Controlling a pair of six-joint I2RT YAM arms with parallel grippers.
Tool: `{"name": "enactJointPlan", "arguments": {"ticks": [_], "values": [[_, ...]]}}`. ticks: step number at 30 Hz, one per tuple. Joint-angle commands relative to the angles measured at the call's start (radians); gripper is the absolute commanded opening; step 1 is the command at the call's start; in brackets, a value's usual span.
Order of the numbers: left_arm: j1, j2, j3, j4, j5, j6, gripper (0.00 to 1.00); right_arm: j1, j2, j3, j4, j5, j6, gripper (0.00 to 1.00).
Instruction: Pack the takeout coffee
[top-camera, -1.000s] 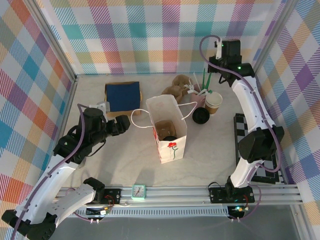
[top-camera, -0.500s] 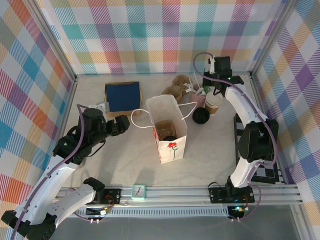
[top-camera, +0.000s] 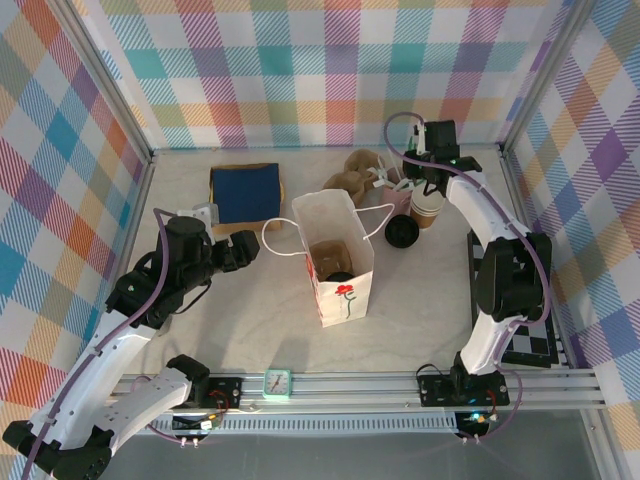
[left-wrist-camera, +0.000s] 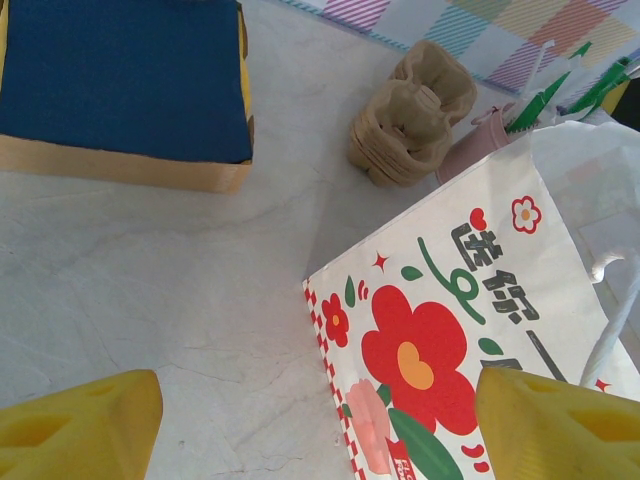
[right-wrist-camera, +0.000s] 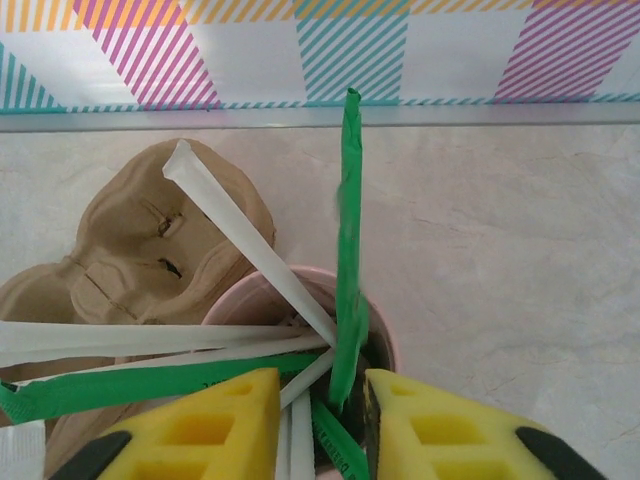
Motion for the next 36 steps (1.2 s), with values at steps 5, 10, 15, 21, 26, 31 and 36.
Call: {"name": "enactJointPlan", "arguments": {"ticks": [5, 10, 15, 21, 26, 31, 36], "values": [[0.010, -0.011, -0.003, -0.009, -0.016, 0.012, 0.82, 0.001, -0.047, 0.079, -0.079, -0.024, -0.011, 0.50], [0.011, -0.010, 0.001, -0.011, -0.019, 0.013, 0.82, 0.001, -0.112, 0.098, -0.124, -0.037, -0.010, 0.54], [0.010, -0.001, 0.009, -0.006, -0.009, 0.015, 0.82, 0.001, -0.187, 0.083, -0.174, -0.107, -0.024, 0.54], [0.010, 0.015, 0.007, 0.004, 0.006, 0.014, 0.82, 0.001, -0.179, 0.104, -0.331, -0.205, -0.050, 0.52], [0.010, 0.017, 0.006, 0.009, 0.007, 0.013, 0.82, 0.002, -0.133, 0.117, -0.419, -0.216, -0.031, 0.51], [0.011, 0.015, 0.003, 0.005, 0.007, 0.013, 0.82, 0.003, -0.066, 0.136, -0.431, -0.205, -0.024, 0.53], [0.010, 0.004, -0.001, -0.002, 0.002, 0.010, 0.82, 0.004, -0.016, 0.152, -0.402, -0.172, -0.010, 0.48]]}}
